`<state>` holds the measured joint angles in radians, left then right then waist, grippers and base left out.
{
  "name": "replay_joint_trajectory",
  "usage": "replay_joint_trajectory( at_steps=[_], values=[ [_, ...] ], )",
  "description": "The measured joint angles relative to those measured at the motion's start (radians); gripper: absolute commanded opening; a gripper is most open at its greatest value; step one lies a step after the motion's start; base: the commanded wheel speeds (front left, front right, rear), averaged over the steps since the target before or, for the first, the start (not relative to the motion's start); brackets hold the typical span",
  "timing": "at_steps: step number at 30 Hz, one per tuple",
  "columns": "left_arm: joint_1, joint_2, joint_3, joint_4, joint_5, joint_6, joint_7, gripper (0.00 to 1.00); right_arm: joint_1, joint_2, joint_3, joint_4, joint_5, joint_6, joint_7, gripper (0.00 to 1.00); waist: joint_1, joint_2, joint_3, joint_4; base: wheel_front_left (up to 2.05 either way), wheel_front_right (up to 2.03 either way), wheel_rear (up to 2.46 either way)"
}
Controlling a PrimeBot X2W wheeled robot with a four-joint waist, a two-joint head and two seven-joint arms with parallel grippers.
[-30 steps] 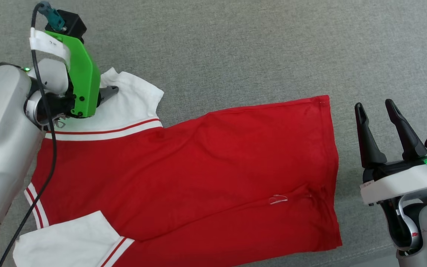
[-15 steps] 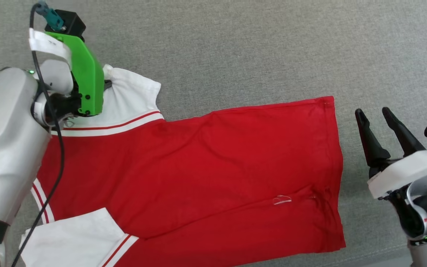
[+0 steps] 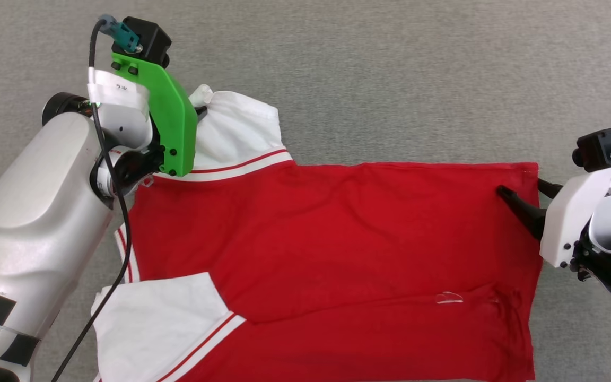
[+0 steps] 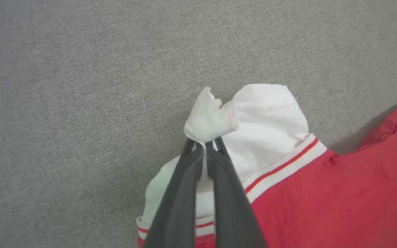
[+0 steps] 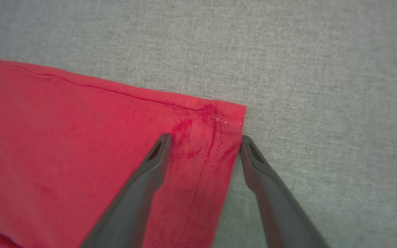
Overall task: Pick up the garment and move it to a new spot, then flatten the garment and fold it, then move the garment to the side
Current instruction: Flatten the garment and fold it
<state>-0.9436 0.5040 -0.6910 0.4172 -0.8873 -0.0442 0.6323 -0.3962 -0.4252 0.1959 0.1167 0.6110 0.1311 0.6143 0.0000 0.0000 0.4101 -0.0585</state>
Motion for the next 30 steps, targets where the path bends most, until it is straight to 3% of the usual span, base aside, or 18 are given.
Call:
replay_joint_trajectory(
  at_steps=[8, 9, 11, 16, 22, 30],
  values=[
    [0.036, 0.001, -0.004, -0.044, 0.016, 0.020, -0.017, 0.00, -0.033, -0.038, 0.061, 0.053, 0.054, -0.001, 0.093, 1.00, 0.0000, 0.0000, 0.005, 0.047, 0.00, 0.00, 0.00],
    [0.040, 0.002, -0.004, -0.048, 0.016, 0.024, -0.017, 0.00, -0.036, -0.041, 0.065, 0.057, 0.055, -0.001, 0.101, 0.49, 0.0000, 0.0000, 0.004, 0.047, 0.00, 0.00, 0.00],
    [0.046, 0.007, -0.004, -0.059, 0.016, 0.032, -0.017, 0.00, -0.043, -0.041, 0.072, 0.065, 0.068, -0.001, 0.115, 0.00, 0.0000, 0.0000, 0.004, 0.044, 0.00, 0.00, 0.00],
    [0.067, 0.002, -0.003, -0.075, 0.015, 0.036, -0.029, 0.00, -0.058, -0.041, 0.085, 0.088, 0.099, -0.001, 0.137, 0.00, 0.0000, 0.0000, -0.002, 0.042, 0.00, 0.00, 0.00],
    [0.144, 0.016, 0.030, -0.100, 0.010, 0.068, -0.125, 0.00, -0.050, -0.040, 0.042, 0.060, 0.097, 0.000, 0.017, 0.00, 0.0000, 0.0000, -0.071, 0.046, 0.00, 0.00, 0.00],
    [0.369, 0.063, 0.087, -0.234, -0.033, 0.146, -0.253, 0.00, 0.104, -0.021, -0.007, 0.015, 0.079, 0.000, -0.024, 0.00, -0.0001, 0.0000, -0.167, 0.065, 0.00, 0.00, 0.00]
  ],
)
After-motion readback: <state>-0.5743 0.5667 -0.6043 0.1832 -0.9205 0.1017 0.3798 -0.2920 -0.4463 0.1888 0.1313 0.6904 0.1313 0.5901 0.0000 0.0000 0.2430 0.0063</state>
